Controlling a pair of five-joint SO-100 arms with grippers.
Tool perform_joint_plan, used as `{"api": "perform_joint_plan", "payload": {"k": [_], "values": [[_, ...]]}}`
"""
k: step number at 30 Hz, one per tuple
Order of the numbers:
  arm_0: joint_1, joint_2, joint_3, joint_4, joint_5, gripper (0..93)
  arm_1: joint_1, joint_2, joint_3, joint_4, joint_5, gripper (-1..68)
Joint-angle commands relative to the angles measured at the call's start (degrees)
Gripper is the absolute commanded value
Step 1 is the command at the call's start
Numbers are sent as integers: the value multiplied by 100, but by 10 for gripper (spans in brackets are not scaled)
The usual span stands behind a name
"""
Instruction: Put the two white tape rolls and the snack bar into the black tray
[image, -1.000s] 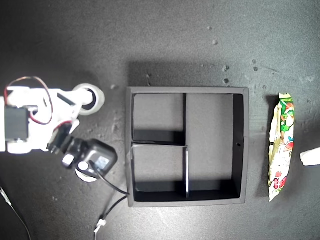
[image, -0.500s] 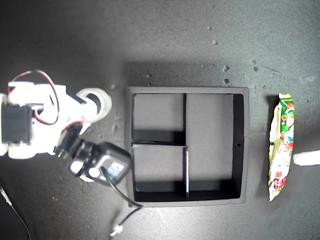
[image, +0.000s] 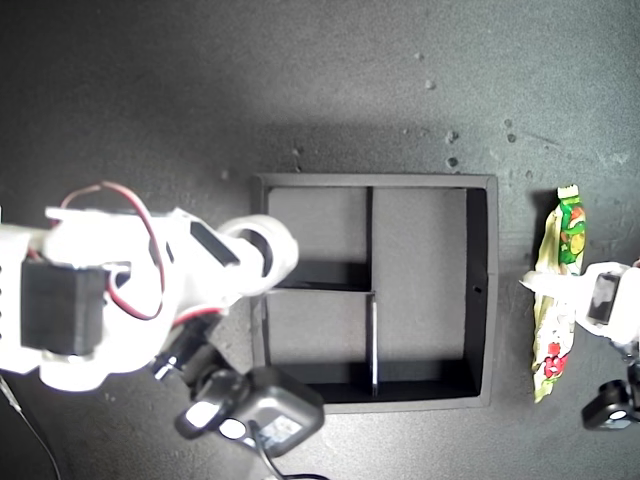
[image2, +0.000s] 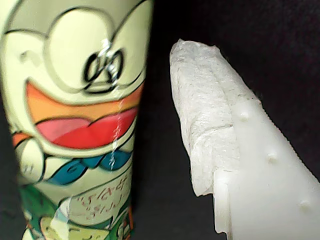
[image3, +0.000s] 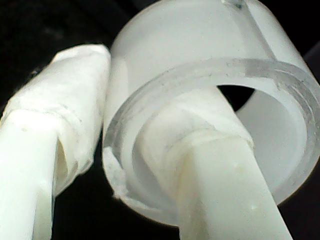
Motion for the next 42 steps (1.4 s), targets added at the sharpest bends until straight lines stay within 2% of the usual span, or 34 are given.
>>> {"api": "perform_joint_plan", "payload": {"k": [1,5,7,12,20,24,28,30,33,39,42], "values": [[53,-255,-439,-114,70,4,62,-176,-176,0,158,157],[70,-475,-650,-185,88,4,0,-176,-26,-18,325,97],[88,-571,-773,-176,114,4,0,-176,70,-44,475,3],[70,-765,-967,-176,158,3,-53,-97,-598,870,545,-1],[62,-1468,-1898,132,246,3,211,-97,-2637,2329,-369,-2],[44,-1705,-2048,229,237,4,457,-176,-3612,2391,-1020,-3],[-18,-1846,-2048,281,220,5,861,-176,-3981,1863,-1274,-3],[-44,-1907,-2039,299,211,8,1081,-185,-3999,1573,-791,-3],[-53,-2013,-2065,325,237,35,1327,-185,-3876,1362,826,-4],[-88,-2496,-2689,633,325,62,1301,-185,-3779,1644,3182,-4],[-26,-3120,-3727,1292,281,87,1204,-185,-3937,1644,3050,-5]]}}
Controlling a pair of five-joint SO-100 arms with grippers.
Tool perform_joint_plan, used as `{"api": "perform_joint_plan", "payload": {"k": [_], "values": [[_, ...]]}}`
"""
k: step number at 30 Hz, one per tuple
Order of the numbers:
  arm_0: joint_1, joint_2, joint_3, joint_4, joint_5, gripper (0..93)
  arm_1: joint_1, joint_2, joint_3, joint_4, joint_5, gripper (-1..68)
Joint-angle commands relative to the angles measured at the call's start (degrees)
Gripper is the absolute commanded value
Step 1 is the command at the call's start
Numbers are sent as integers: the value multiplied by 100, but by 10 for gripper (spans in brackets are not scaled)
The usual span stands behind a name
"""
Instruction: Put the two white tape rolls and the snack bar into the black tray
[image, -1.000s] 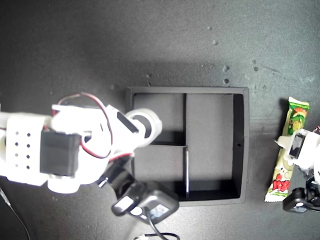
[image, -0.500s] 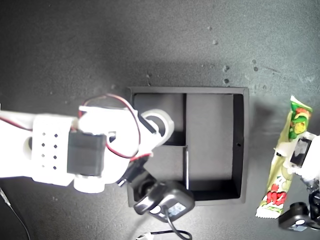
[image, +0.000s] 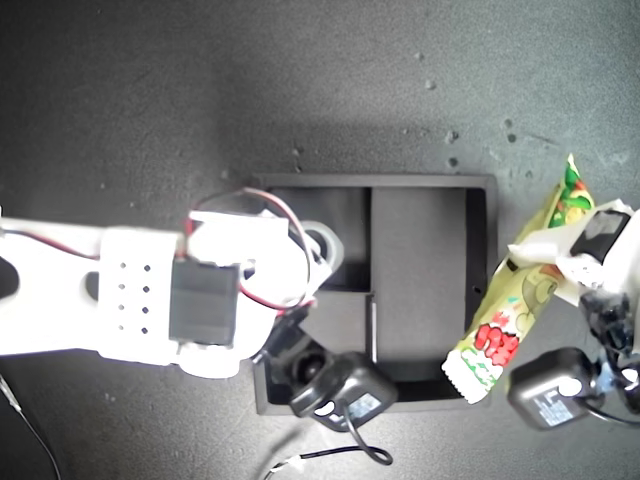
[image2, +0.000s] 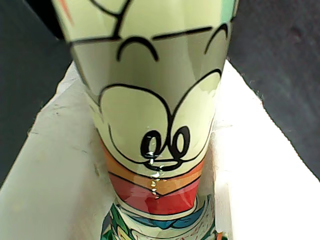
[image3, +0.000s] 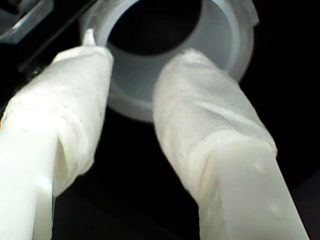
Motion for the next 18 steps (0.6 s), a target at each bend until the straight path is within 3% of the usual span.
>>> {"api": "perform_joint_plan", "payload": {"k": [1,5,12,18], "values": [[9,-475,-1406,729,-9,92,-53,35,-272,79,-352,-5],[79,-2065,-5027,2276,-53,102,-26,9,-220,70,-2479,-5],[149,-413,-3155,2250,-325,103,-88,-105,-132,-1046,-5133,-5],[501,1222,-1116,2232,-1292,101,-220,-967,-879,-1573,-6056,-4]]}}
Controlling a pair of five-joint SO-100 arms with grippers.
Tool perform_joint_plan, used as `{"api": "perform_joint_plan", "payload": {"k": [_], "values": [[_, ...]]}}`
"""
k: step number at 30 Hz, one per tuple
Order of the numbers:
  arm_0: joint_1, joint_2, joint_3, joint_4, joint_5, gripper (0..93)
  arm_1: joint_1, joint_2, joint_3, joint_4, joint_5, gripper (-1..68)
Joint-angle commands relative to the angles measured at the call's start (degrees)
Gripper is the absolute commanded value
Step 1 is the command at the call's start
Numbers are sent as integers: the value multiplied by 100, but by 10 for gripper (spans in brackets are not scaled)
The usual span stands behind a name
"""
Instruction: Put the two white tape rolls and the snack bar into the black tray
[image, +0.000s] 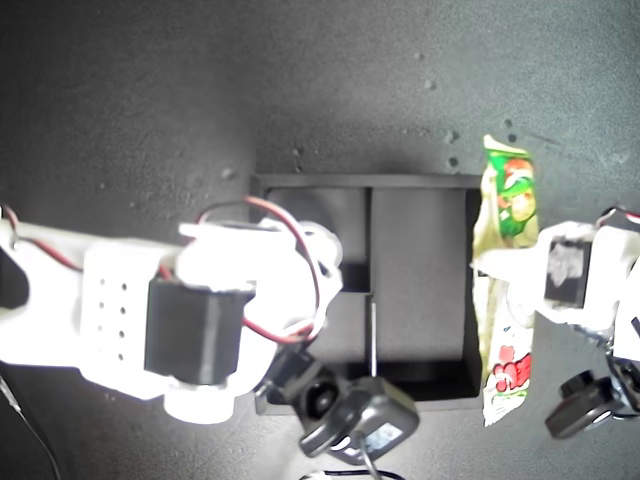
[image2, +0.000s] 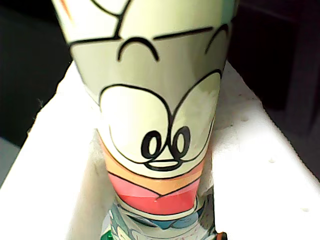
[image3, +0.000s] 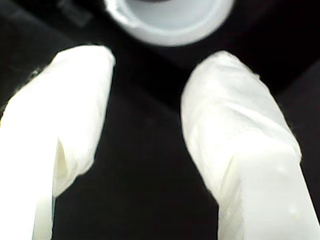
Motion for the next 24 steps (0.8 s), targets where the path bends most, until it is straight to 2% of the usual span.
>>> {"api": "perform_joint_plan", "payload": {"k": [1,7,10,13,14,16,24], "values": [[316,1213,940,105,-615,103,-26,-483,-703,-290,-396,-4],[1230,2074,1934,0,-1450,121,-26,-1213,-1274,-563,-448,-2],[1723,2074,2057,0,-1758,138,-35,-1230,-1257,-580,-457,20],[2083,1854,2338,9,-1978,185,-18,-1230,-1143,-571,-527,211],[2162,1758,2461,9,-2057,201,-18,-1230,-1125,-554,-536,250],[2276,1529,2593,0,-2145,229,-18,-1230,-1072,-527,-536,272],[2232,1257,3208,-352,-2355,271,158,-1222,-1187,-26,-439,251]]}}
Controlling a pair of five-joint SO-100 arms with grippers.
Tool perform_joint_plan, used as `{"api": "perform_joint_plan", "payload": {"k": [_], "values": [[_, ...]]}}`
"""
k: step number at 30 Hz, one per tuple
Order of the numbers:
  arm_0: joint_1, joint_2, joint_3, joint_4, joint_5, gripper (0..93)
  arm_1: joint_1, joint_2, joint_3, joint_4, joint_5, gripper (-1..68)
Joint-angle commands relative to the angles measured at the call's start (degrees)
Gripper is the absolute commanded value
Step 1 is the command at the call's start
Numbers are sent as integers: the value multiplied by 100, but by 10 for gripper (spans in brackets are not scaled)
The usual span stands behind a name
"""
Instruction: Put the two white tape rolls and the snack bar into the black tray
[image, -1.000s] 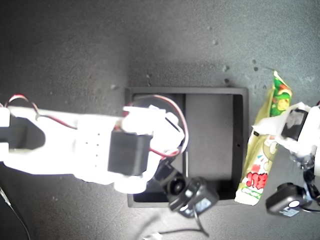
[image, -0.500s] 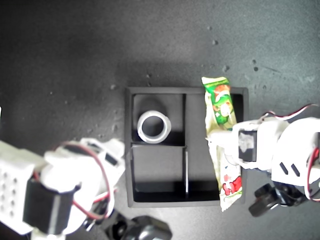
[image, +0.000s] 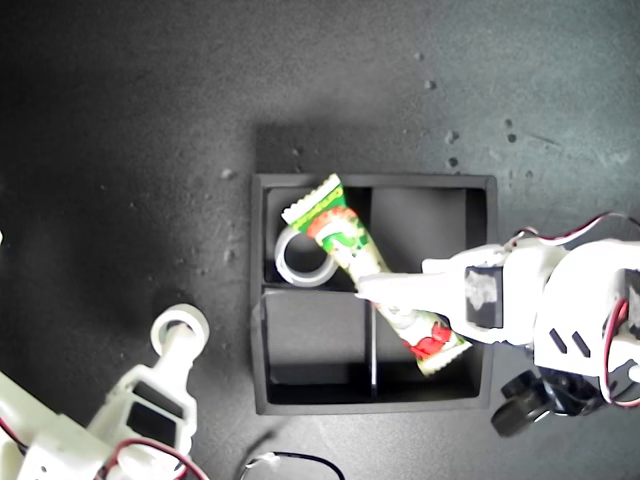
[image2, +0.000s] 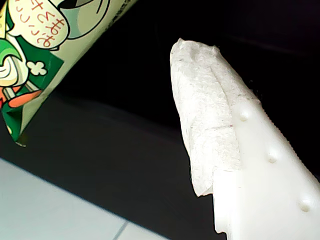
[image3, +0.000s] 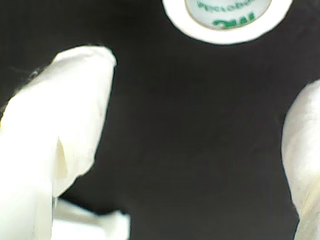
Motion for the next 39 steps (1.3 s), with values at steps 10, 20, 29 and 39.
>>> {"api": "perform_joint_plan", "payload": {"k": [10,20,29,39], "values": [[141,1670,2804,-2355,-598,247,229,123,-677,677,79,211],[334,1661,3401,-3445,-686,233,510,132,-1354,1811,976,170],[272,1749,4148,-4219,-765,227,905,149,-2593,3604,3190,115],[-35,2408,4729,-4377,-853,39,896,369,-3981,4667,5476,-4]]}}
